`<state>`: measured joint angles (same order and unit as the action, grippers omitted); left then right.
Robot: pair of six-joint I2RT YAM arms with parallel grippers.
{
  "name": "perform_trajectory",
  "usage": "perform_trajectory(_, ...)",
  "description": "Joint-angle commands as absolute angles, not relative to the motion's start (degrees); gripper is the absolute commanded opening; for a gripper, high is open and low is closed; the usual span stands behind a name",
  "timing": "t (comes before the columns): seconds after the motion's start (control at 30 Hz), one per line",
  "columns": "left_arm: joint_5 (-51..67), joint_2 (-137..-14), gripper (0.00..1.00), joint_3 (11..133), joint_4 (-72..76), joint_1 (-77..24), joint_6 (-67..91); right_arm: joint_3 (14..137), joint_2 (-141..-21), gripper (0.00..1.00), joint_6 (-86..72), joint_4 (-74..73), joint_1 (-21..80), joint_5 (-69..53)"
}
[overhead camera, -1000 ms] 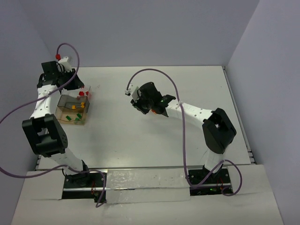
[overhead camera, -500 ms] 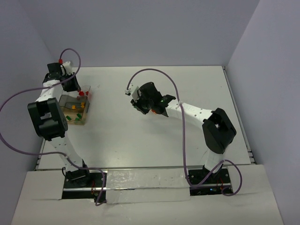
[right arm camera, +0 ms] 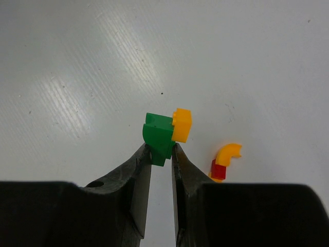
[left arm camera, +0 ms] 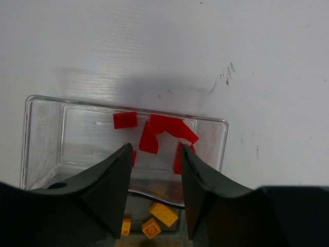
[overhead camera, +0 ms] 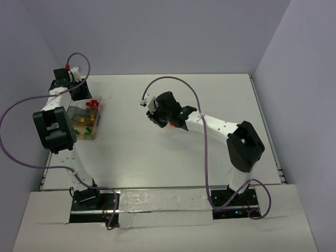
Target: Sort the legos into containers by color
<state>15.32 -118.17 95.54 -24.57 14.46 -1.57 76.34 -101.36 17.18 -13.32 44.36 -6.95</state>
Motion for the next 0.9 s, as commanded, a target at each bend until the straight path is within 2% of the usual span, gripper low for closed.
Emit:
perform_trajectory(0.0,19.8,-116.1,0.52,99.4,-26.4,14.8,-0.5,79.5,-98.5,0.0,16.0,-12.1,44.0,-5.8)
perform_trajectory(0.1,30.0,-110.3,0.54,95.6,-25.7,14.8,3.8,79.3,-97.5,0.0,14.4,-10.3,44.0,-6.4)
perform_trajectory(0.13,36.9,-107.3,0.57,92.4,-24.9,14.6,6.5,79.3,-97.1,0.0,13.8,-9.8,43.9,-7.0)
perform_trajectory(0.27,49.4,-97.3,0.61,77.9,-15.9,11.1,17.0,81.7,-97.6,0.0,10.5,-9.9,43.9,-11.9)
perform_trajectory(0.37,50.8,-91.2,0.61,70.4,-13.3,5.7,19.7,83.5,-98.1,0.0,11.0,-11.2,43.9,-19.0)
perform_trajectory(0.5,54.1,-90.1,0.59,66.7,-13.7,0.3,23.5,84.1,-97.8,0.0,15.2,-13.5,44.0,-26.0)
perform_trajectory(0.87,61.0,-91.6,0.58,68.4,-16.9,-5.5,28.3,85.1,-98.4,0.0,31.0,-21.7,44.0,-32.2)
